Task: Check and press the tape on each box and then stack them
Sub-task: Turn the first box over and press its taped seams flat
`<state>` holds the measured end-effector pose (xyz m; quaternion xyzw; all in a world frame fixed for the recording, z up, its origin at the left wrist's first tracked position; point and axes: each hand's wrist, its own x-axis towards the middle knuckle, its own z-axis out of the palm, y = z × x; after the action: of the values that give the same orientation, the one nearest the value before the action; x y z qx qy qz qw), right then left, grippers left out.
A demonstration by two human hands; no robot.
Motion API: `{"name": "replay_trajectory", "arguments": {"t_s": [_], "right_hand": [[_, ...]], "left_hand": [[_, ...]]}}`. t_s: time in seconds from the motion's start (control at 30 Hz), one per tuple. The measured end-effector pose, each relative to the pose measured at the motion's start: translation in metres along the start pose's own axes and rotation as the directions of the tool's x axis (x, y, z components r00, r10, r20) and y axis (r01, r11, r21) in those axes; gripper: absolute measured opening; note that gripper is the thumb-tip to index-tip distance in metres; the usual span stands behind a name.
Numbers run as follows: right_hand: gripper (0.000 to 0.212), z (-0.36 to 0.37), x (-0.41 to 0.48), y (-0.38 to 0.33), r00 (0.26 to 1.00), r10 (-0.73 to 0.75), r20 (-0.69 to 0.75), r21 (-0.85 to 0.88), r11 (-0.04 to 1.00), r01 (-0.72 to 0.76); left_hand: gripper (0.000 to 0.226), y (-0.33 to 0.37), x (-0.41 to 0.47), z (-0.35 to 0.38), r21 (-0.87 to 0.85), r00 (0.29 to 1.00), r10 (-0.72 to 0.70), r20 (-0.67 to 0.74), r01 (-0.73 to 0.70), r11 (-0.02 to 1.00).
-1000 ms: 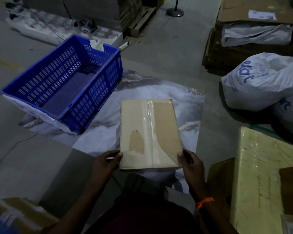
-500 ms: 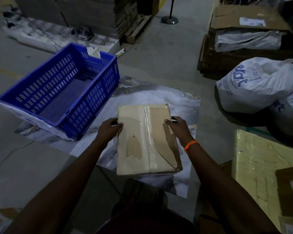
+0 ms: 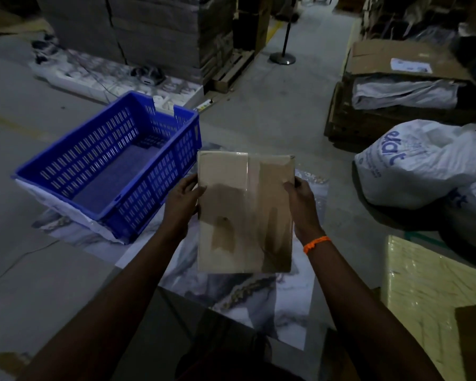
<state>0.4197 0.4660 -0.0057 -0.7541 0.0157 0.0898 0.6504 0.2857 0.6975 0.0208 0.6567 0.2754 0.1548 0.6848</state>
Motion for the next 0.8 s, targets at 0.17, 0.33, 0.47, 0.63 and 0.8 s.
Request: {"name": "replay_trajectory", "arguments": {"t_s": [0.17,0.33,0.47,0.63,0.8], "right_hand": [[0.050,-0.005,-0.024,-0.020,0.996,-0.070,-0.061,0.141,0.987,0.078],[0.065,-0.012,-0.076,-0.012,0.993,-0.073,-0.096,0.190,0.978,0.091],[0.070,-0.024,-0.103,0.003,0.988,-0.073,-0.133,0.162,0.982,0.094],[0.058,-0.042,-0.130,0.018,0.984,-0.092,-0.150,0.122,0.986,0.111],[0.047,-0.056,-0.140,0.030,0.987,-0.098,-0.124,0.113,0.987,0.113]], "left_hand": [[0.041,0.012,-0.012,-0.003,-0.075,0.997,0.042,-0.057,-0.047,0.996],[0.067,0.005,-0.049,-0.008,0.106,0.977,0.126,-0.172,-0.108,0.988],[0.045,0.001,-0.076,-0.015,0.270,0.970,0.150,-0.189,-0.096,0.958],[0.026,-0.006,-0.107,-0.024,0.448,0.975,0.165,-0.149,-0.082,0.890],[0.046,-0.001,-0.120,-0.021,0.405,0.984,0.150,-0.096,-0.099,0.909]]}}
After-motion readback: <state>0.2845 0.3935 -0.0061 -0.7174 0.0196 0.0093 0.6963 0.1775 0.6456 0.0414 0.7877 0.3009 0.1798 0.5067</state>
